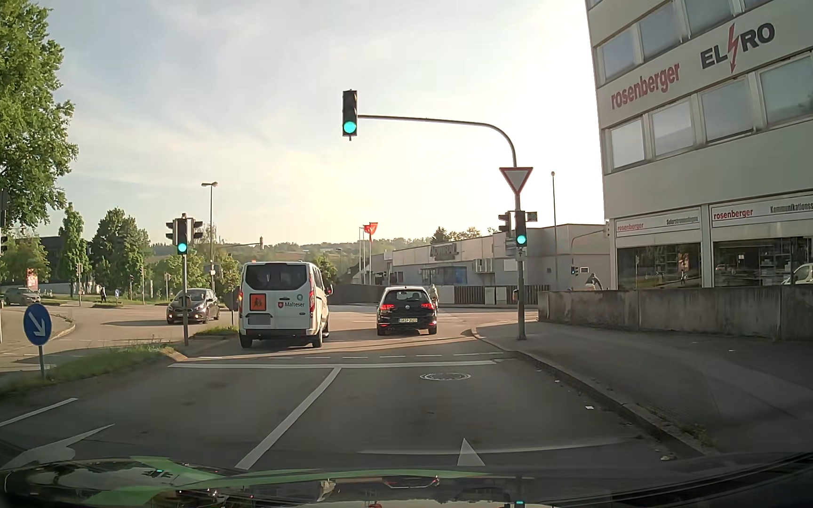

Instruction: Follow the waypoints while adhering to traffic rules and regulations

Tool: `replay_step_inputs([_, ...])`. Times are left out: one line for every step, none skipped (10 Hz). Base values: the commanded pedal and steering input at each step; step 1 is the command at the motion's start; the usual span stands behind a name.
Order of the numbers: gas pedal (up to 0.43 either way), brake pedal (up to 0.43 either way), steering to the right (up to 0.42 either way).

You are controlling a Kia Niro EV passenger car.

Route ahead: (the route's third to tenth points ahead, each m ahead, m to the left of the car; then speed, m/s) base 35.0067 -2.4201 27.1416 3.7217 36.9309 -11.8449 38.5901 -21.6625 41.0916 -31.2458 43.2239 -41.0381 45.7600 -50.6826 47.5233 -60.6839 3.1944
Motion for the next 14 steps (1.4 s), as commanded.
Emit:
replay_step_inputs([0.138, 0.0, -0.029])
replay_step_inputs([0.118, 0.0, -0.029])
replay_step_inputs([0.118, 0.0, -0.029])
replay_step_inputs([0.11, 0.0, -0.029])
replay_step_inputs([0.11, 0.0, -0.03])
replay_step_inputs([0.11, 0.0, -0.031])
replay_step_inputs([0.11, 0.0, -0.031])
replay_step_inputs([0.11, 0.0, -0.031])
replay_step_inputs([0.11, 0.0, -0.031])
replay_step_inputs([0.079, 0.0, -0.031])
replay_step_inputs([0.059, 0.0, -0.031])
replay_step_inputs([0.028, 0.0, -0.03])
replay_step_inputs([0.028, 0.0, -0.03])
replay_step_inputs([0.02, 0.0, -0.03])
